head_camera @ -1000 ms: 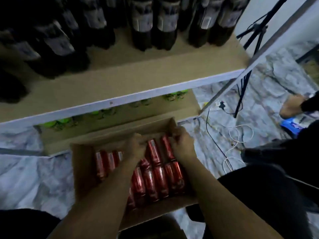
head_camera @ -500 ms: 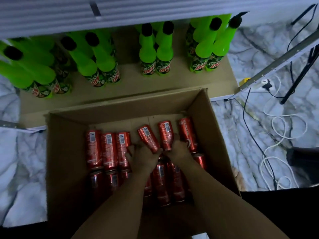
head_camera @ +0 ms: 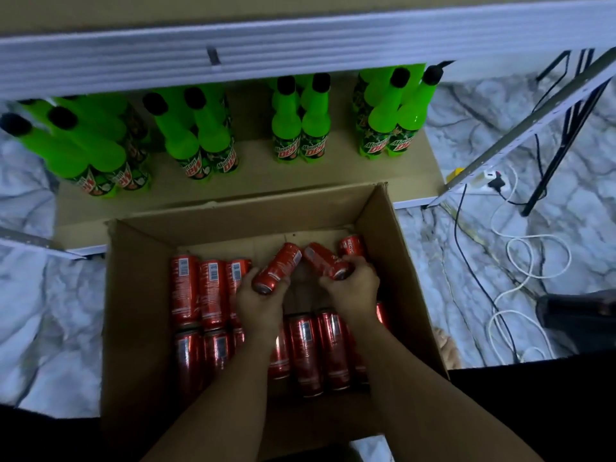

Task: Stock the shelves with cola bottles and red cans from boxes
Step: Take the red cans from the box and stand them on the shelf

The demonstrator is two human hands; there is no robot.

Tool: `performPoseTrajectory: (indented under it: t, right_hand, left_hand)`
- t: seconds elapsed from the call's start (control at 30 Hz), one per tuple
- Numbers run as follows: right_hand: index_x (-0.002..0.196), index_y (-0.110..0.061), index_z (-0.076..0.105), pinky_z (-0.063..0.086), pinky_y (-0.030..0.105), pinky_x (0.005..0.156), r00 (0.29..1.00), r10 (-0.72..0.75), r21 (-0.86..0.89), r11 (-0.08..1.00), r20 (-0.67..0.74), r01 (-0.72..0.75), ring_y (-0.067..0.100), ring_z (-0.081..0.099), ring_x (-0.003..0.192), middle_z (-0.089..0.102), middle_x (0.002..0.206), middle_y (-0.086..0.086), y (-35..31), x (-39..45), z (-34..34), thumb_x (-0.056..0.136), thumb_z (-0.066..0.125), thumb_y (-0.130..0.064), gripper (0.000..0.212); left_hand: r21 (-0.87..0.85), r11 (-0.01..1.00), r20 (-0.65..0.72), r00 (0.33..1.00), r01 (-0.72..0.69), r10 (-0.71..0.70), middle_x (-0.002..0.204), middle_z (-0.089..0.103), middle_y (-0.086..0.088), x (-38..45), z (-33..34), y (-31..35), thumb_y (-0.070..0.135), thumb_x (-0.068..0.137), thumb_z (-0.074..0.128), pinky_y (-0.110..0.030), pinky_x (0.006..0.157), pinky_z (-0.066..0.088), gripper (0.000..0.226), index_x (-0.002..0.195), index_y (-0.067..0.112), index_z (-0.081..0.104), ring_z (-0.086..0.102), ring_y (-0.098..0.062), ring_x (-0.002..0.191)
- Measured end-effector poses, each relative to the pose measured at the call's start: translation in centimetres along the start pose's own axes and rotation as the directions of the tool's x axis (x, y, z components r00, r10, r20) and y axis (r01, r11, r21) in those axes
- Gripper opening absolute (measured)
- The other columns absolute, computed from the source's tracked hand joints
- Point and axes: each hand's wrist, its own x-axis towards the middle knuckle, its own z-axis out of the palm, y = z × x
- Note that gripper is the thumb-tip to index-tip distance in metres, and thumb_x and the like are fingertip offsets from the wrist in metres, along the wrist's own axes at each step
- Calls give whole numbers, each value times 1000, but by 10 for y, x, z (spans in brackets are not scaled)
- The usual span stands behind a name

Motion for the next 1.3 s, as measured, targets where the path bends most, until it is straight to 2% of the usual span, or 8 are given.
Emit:
performPoseTrajectory:
  t: [0.1, 0.23, 0.4, 0.5, 0.67, 0.8, 0.9, 1.3]
  right_hand:
    - [114, -23, 64, 54, 26, 86, 996, -78, 163, 983, -46, 84, 11, 67, 92, 70, 104, -7, -11, -3, -13, 58, 93, -14, 63]
    - [113, -16, 67, 58, 35, 93, 985, -147, 436, 895, 91, 93, 20, 72, 105, 75, 109, 3, -38, -9, -29, 66, 93, -6, 55]
    - [126, -8, 66, 53, 50, 103, 933, -289, 571, 812, 215, 119, 28, 68, 115, 74, 118, 11, -93, -24, -44, 81, 82, -6, 47]
    - [129, -9, 64, 51, 52, 105, 906, -381, 579, 787, 184, 214, 31, 67, 116, 73, 119, 13, -138, -34, -52, 83, 81, -12, 50]
    - [133, -8, 60, 54, 31, 97, 828, -560, 572, 690, 35, 442, 17, 68, 111, 71, 122, 8, -219, -59, -85, 93, 70, -11, 42]
    - [135, -17, 58, 50, 43, 104, 767, -640, 559, 619, -48, 552, 21, 64, 119, 68, 127, 3, -282, -90, -120, 93, 68, -29, 45]
    - [137, -16, 55, 51, 41, 101, 717, -692, 550, 570, -80, 611, 23, 65, 116, 67, 124, 4, -336, -122, -156, 92, 64, -34, 49]
    - [137, -8, 53, 51, 22, 93, 594, -797, 544, 452, -109, 707, 11, 66, 111, 70, 121, -4, -572, -270, -315, 96, 63, -22, 45]
  left_hand:
    - [-145, 984, -83, 992, -106, 95, 123, 64, 3, -3, -19, 20, 13, 69, 95, -16, 86, 50, 70, 128, 19, 59, 64, -5, 105]
    - [-347, 928, 7, 989, -139, 151, 114, 75, 0, -11, -34, 64, 17, 62, 96, -27, 88, 58, 62, 116, 21, 66, 72, -11, 104]
    - [-406, 871, 120, 929, -276, 350, 101, 79, 3, -36, -48, 135, 35, 82, 80, -28, 76, 59, 29, 108, 24, 74, 76, -14, 94]
    - [-435, 816, 120, 874, -380, 471, 100, 79, -4, -49, -56, 183, 38, 86, 73, -26, 71, 59, 37, 115, 15, 72, 76, -17, 89]
    - [-494, 696, 95, 764, -521, 638, 109, 77, 1, -66, -72, 260, 30, 94, 72, -25, 82, 57, 33, 122, 13, 67, 74, -15, 100]
    - [-541, 613, 82, 689, -576, 720, 106, 76, 5, -101, -91, 322, 34, 91, 71, -20, 80, 55, 28, 116, 22, 66, 73, -10, 98]
    - [-555, 576, 88, 646, -600, 758, 110, 75, 0, -141, -115, 379, 38, 90, 66, -22, 82, 55, 36, 120, 18, 65, 72, -15, 102]
    - [-558, 500, 47, 576, -662, 816, 109, 75, -2, -310, -230, 630, 40, 87, 67, -26, 84, 55, 43, 121, 13, 64, 73, -19, 101]
